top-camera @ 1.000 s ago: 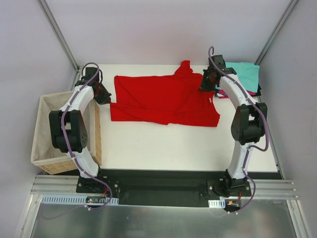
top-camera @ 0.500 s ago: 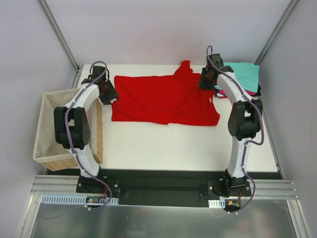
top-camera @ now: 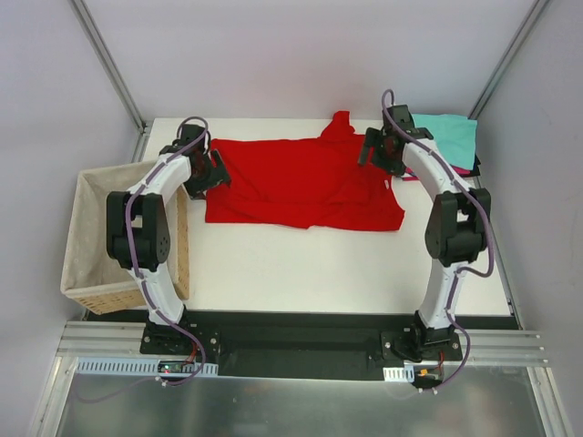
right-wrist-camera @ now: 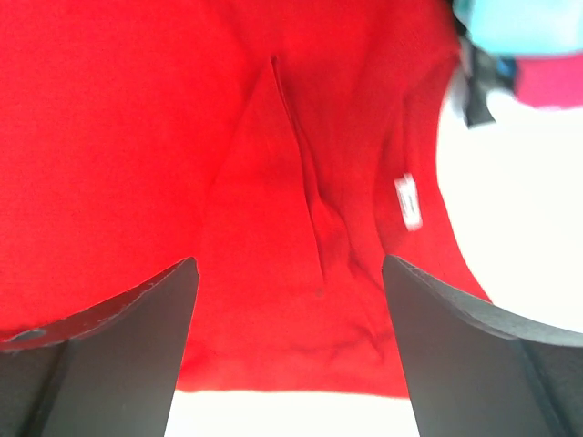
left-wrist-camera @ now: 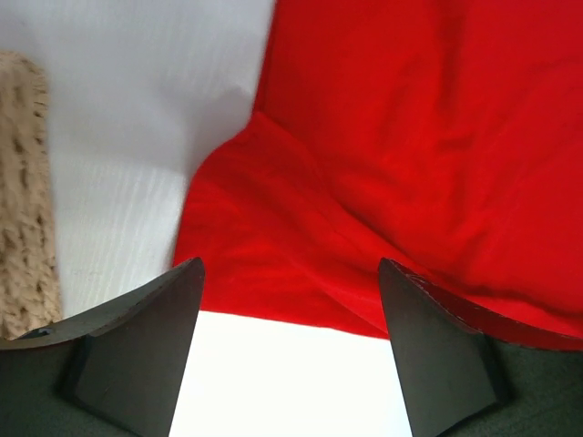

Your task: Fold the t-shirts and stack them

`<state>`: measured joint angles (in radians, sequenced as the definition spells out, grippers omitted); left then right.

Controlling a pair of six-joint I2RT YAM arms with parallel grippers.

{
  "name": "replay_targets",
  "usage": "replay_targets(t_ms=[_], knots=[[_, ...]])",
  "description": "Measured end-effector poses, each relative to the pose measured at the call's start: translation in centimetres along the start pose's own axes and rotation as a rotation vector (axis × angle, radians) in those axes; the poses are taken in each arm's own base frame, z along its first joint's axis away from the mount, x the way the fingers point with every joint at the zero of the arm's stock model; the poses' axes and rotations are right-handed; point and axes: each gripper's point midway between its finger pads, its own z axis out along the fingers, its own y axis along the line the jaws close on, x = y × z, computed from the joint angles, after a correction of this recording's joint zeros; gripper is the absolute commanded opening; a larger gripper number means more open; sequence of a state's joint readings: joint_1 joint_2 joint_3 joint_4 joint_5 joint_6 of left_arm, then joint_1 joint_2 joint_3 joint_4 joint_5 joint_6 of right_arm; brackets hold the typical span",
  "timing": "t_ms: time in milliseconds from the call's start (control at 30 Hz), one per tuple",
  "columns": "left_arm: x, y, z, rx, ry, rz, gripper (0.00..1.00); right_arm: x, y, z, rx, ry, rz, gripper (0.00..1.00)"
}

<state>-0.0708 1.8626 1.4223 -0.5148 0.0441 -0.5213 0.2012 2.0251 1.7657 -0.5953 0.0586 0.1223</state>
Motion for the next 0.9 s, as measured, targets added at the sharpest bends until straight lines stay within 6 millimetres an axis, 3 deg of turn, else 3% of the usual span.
replay_targets(t_ms=[200,300,400,600,733,900], knots=[[1.5,-3.2,-1.4,0.074,0.005,0.077,0.76,1.6,0.6,-5.2,-0.022,-0.051,-0.031,0.87],[3.5,-4.9,-2.5,0.123,0.02,0.119,0.74,3.4,1.4,-6.8,-0.037,-0.053,-0.065,0.87],[5.7,-5.3,-2.9,0.146,0.059,0.14,0.73,6.0,1.5,-6.1,-0.026,-0.007,-0.097,0.87],[8.4,-3.5,-1.9,0.108,0.121,0.116,0.72,12.0,-1.9,-4.0,0.096,0.134,-0.135,0.87],[8.5,-3.4,-1.6,0.108,0.117,0.108,0.71,13.1,-3.1,-3.8,0.149,0.151,-0.151,0.87],[7.8,-4.1,-1.2,0.132,0.082,0.093,0.71,13.0,-3.6,-3.9,0.185,0.141,-0.161,0.87]])
